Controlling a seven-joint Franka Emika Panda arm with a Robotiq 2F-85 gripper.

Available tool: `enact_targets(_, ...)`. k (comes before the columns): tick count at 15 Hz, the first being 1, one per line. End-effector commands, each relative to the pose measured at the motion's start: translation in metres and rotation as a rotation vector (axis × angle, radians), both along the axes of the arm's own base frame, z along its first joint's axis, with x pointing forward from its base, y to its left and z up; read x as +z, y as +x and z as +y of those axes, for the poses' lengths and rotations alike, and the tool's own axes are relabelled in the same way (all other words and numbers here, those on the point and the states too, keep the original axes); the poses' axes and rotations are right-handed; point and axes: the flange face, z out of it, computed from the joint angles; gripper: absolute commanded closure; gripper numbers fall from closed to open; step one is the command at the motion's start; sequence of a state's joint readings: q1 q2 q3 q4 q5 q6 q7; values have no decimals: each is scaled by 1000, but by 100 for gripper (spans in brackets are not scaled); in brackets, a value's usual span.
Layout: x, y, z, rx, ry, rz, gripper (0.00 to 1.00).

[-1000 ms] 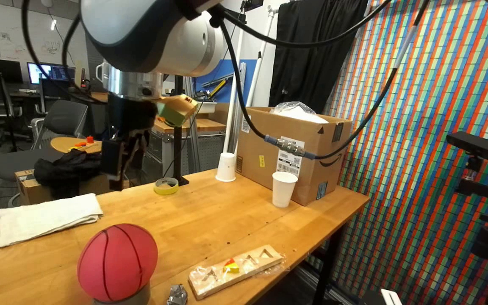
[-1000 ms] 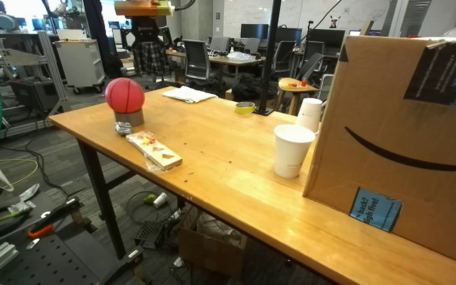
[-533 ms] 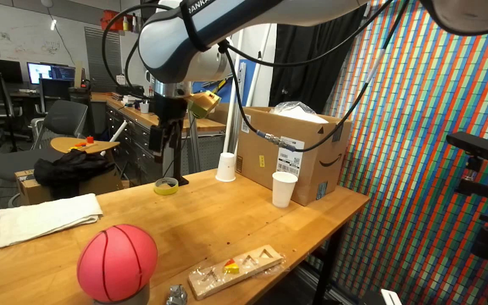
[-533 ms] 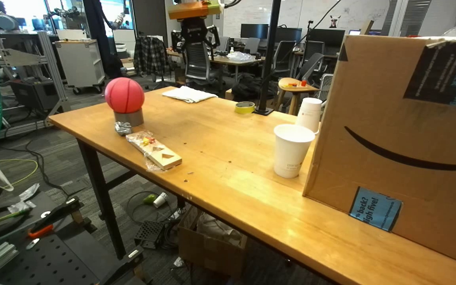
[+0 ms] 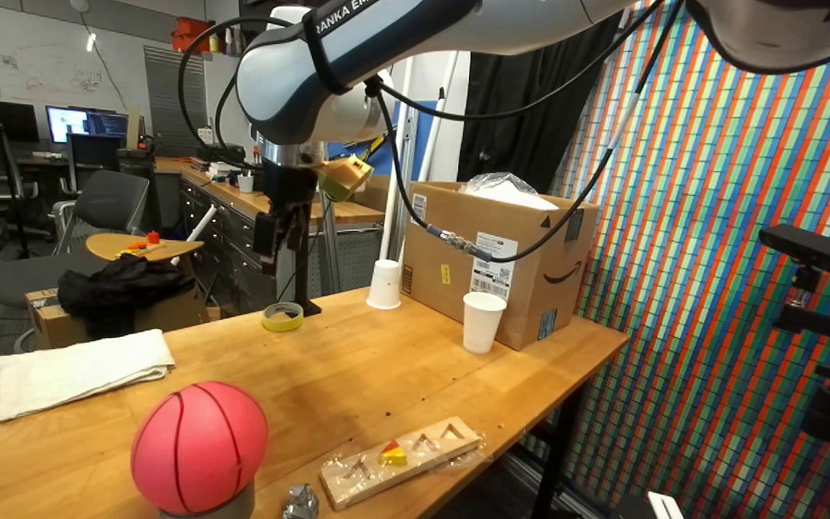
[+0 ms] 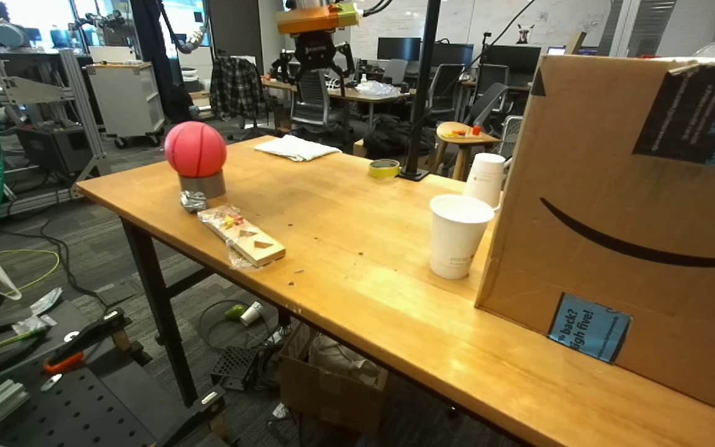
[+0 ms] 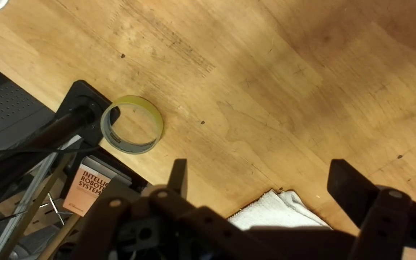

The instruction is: Move the seal tape and pick up the white ball and put it in the cup, then pick up the red ball and place it on the seal tape

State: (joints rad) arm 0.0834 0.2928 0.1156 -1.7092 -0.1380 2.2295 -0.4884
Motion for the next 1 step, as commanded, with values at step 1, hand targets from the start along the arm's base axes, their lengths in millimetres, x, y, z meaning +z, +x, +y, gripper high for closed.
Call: enact_targets(1, 1, 0, 0, 0, 0, 1, 0)
